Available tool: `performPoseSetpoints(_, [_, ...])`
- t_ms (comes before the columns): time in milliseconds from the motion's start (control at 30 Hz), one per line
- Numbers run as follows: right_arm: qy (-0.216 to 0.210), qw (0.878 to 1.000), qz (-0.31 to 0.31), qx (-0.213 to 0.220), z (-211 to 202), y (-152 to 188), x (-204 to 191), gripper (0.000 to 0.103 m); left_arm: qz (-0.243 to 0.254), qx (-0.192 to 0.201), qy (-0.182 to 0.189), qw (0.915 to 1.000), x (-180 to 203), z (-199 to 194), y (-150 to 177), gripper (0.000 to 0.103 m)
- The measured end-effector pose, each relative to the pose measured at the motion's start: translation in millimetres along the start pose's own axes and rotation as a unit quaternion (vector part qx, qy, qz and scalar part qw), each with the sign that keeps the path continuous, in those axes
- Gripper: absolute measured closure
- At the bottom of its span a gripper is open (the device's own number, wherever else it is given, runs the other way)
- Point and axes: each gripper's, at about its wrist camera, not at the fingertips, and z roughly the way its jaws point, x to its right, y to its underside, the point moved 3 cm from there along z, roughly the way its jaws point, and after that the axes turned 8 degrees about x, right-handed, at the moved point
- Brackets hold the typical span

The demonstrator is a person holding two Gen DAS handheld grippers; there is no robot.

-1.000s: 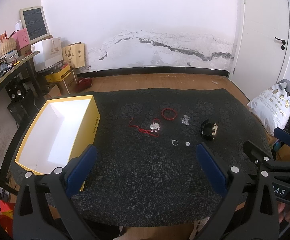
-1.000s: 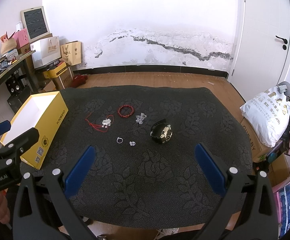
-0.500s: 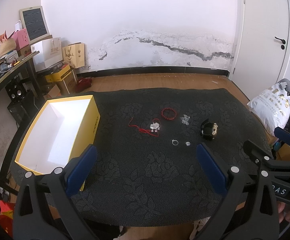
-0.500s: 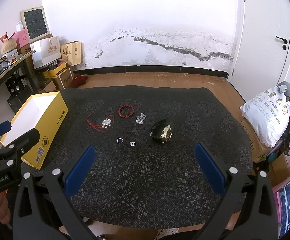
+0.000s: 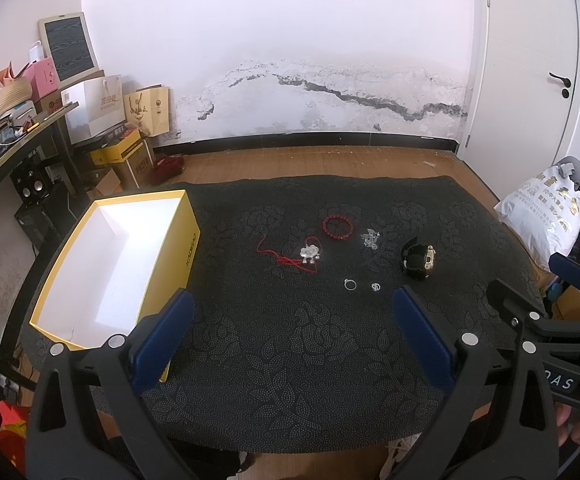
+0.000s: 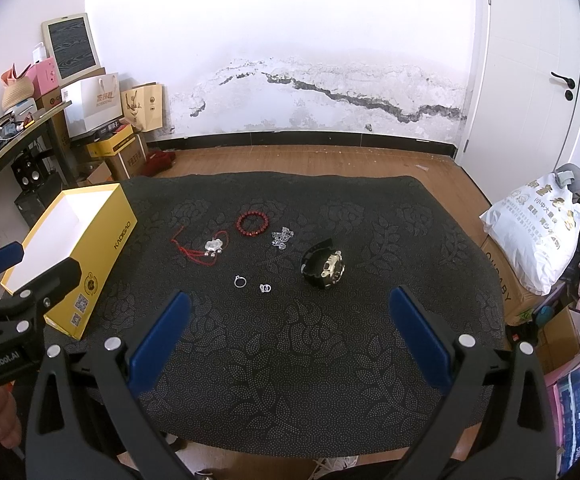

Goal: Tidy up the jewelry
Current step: 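Move left tool to the silver pendant while right tool approaches the black watch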

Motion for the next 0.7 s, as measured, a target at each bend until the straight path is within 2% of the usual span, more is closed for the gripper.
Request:
performPoseSetpoints(300, [0.005, 1.0, 0.002, 0.001, 10.9, 2.6, 3.8, 0.006, 0.0, -0.018, 0.001, 0.9998, -5.8, 17.0, 7.3, 0.006])
performPoseSetpoints(500, [0.01, 1.0, 0.001, 0.008, 36.1, 11.2, 16.5, 0.006, -0.006, -0.032, 0.02, 0.9993, -12.4, 53.5, 22.9, 0.006])
performPoseSetpoints(700, [0.008, 1.0, -0.014, 0.003, 81.4, 20.8, 19.5, 0.006, -0.003, -0.046, 0.041, 0.9981, -10.6, 102.0, 40.3, 0.006])
